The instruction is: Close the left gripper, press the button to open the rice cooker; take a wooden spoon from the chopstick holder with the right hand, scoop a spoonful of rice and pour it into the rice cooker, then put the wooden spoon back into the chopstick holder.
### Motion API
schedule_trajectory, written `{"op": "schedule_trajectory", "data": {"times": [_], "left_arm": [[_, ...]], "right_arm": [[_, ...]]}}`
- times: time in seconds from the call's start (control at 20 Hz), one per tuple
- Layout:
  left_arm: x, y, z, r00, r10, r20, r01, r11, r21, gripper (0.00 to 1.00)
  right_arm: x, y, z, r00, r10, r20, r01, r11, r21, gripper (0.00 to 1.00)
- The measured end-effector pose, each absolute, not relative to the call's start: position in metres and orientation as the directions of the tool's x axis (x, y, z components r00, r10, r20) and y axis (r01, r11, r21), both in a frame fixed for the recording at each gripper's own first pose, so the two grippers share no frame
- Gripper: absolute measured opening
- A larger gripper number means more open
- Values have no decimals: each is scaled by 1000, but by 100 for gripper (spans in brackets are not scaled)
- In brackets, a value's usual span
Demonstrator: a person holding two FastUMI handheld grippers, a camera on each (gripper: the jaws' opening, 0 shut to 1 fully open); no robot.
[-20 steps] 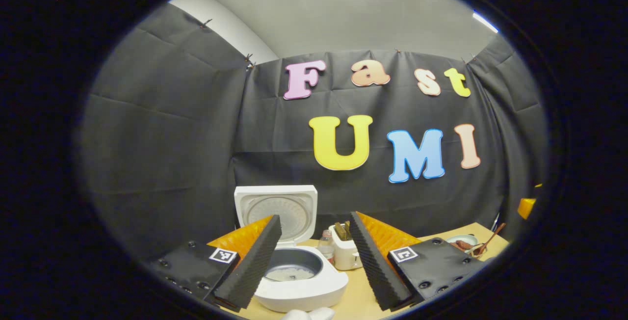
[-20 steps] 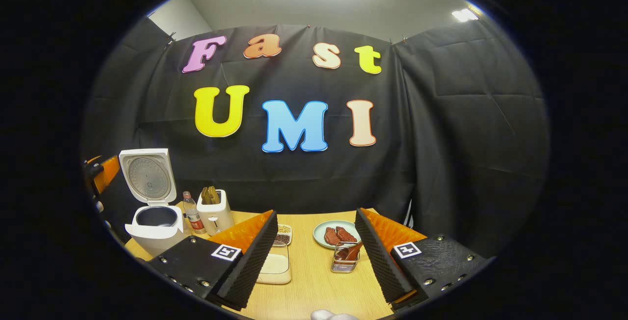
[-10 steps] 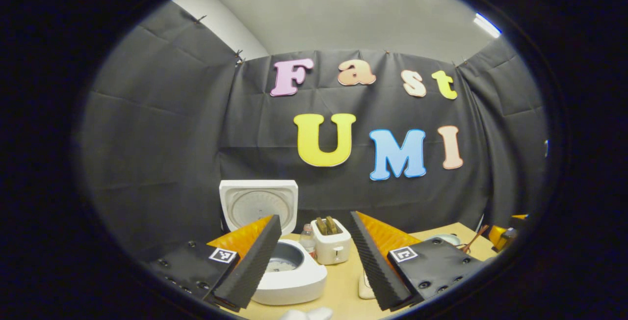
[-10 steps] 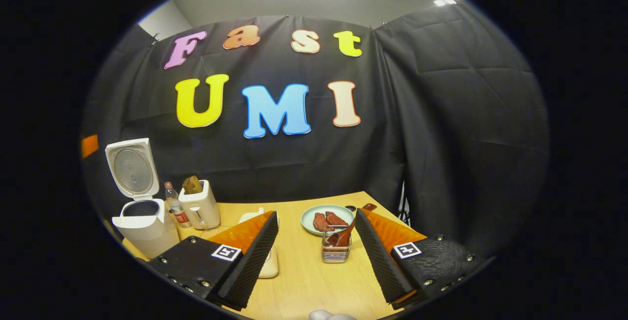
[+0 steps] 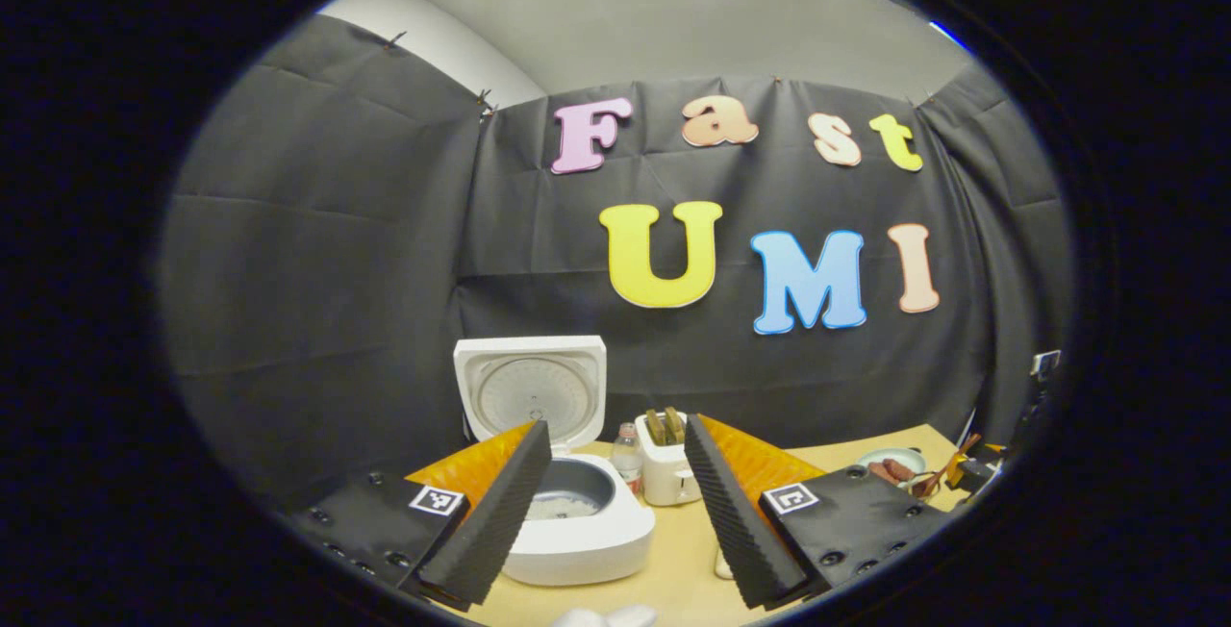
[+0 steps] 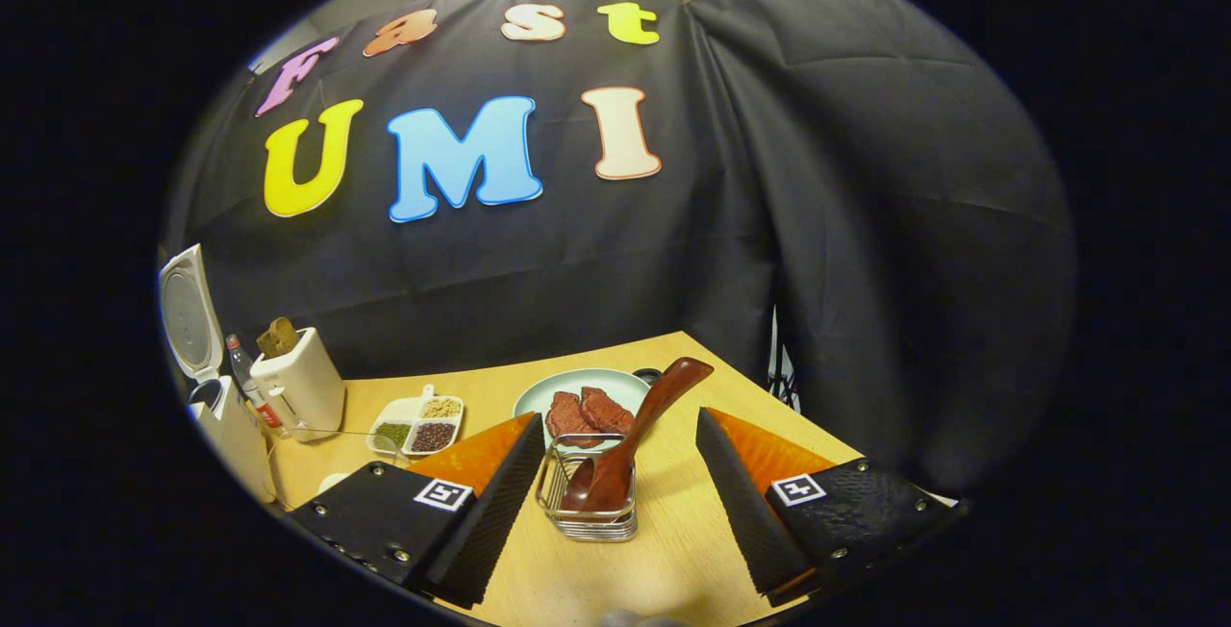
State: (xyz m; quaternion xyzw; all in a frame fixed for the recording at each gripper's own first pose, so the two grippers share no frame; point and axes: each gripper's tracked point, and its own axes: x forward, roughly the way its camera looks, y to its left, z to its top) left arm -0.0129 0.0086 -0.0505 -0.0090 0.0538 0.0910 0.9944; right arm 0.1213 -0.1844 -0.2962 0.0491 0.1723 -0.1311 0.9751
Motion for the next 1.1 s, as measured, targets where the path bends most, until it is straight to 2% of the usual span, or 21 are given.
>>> {"op": "schedule_trajectory", "data": {"times": [0.35,0.7,0.75,0.85,0.9,0.95,1.0,1.05,1.1], "left_arm": [[2,-7,-51,972,208,-110,-207,978,20,96],[13,-7,-57,968,220,-125,-217,976,34,99],[14,-7,-59,967,221,-129,-218,975,37,98],[18,-8,-59,967,217,-133,-214,976,36,98],[20,-8,-59,968,215,-132,-212,977,38,98],[20,-9,-58,968,214,-129,-210,977,40,97],[21,-9,-59,969,214,-128,-210,977,42,97],[23,-9,-59,969,211,-128,-207,977,43,97],[23,-9,-59,969,211,-128,-206,977,44,97]], "right_arm": [[176,-208,-338,887,-243,-392,301,949,94,97],[193,-212,-343,885,-235,-403,307,944,124,96],[193,-212,-341,882,-239,-405,313,941,128,91],[194,-209,-345,877,-214,-431,306,939,157,66],[192,-212,-342,873,-229,-431,322,934,156,57],[198,-212,-342,877,-217,-429,314,935,168,26],[194,-205,-340,879,-195,-434,301,935,189,27],[195,-204,-340,875,-203,-439,311,931,189,22],[194,-201,-339,876,-192,-442,297,937,182,21]]}}
